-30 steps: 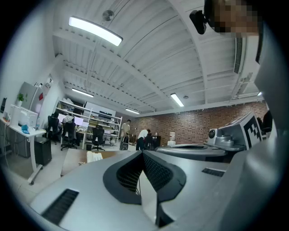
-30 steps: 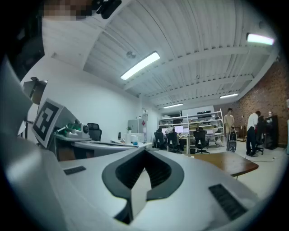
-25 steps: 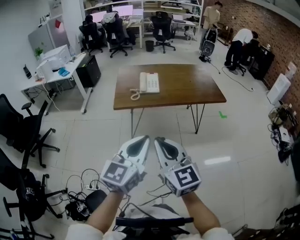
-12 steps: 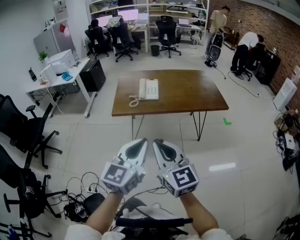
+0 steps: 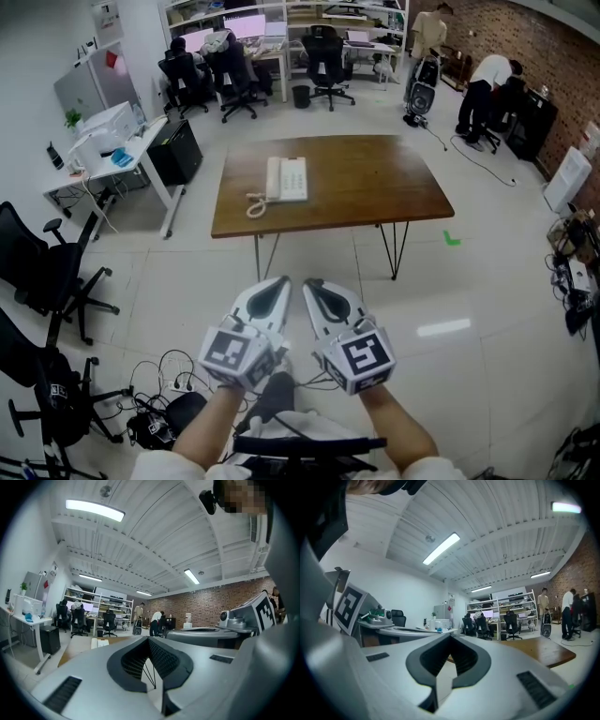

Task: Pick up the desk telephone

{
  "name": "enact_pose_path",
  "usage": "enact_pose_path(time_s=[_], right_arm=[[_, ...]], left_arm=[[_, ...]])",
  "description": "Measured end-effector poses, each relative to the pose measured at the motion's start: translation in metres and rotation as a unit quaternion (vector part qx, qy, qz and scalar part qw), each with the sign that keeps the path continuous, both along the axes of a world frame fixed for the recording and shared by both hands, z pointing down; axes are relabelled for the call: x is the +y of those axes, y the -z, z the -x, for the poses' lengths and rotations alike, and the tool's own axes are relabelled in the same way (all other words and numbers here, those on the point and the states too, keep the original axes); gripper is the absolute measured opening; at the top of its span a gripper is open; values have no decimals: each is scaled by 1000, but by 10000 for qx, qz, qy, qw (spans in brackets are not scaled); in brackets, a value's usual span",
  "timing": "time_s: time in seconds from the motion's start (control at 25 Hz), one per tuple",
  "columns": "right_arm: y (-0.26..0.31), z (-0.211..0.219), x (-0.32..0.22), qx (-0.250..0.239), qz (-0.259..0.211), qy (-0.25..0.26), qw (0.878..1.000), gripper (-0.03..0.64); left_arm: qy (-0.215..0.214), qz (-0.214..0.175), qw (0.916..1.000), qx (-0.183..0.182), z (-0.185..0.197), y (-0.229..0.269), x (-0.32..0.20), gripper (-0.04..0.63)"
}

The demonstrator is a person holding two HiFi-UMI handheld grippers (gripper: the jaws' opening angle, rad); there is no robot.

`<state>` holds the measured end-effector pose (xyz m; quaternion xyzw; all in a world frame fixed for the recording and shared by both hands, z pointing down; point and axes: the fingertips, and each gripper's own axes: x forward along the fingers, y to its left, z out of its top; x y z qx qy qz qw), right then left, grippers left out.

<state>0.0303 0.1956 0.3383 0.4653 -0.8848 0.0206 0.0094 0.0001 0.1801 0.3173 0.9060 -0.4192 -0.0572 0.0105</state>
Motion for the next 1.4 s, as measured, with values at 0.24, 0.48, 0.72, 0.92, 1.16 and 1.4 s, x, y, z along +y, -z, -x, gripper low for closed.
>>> enact_pose_path(time_s=[0.24, 0.48, 0.72, 0.92, 1.16, 1.4], right_arm=[[-9, 0, -34, 40, 32, -36, 10000, 2], [-12, 10, -75, 76, 132, -46, 9999, 2], [-13, 18, -114, 116, 195, -125, 9997, 2], [-17, 23, -142, 156, 314, -238, 9991, 2], [-20, 38, -176, 162, 371, -296, 9987, 2], [-25, 51, -205, 194, 416, -386, 9982, 2]], left_arm=[[24, 9, 10000, 70, 2, -6, -35, 0], [21, 120, 9999, 77, 12, -11, -76, 0], [-44, 260, 9996, 115, 21, -19, -117, 0], [-160, 323, 9993, 116, 26, -19, -146, 0], [-239, 387, 9989, 125, 40, -22, -181, 0], [-330, 456, 9983, 119, 54, -29, -212, 0]])
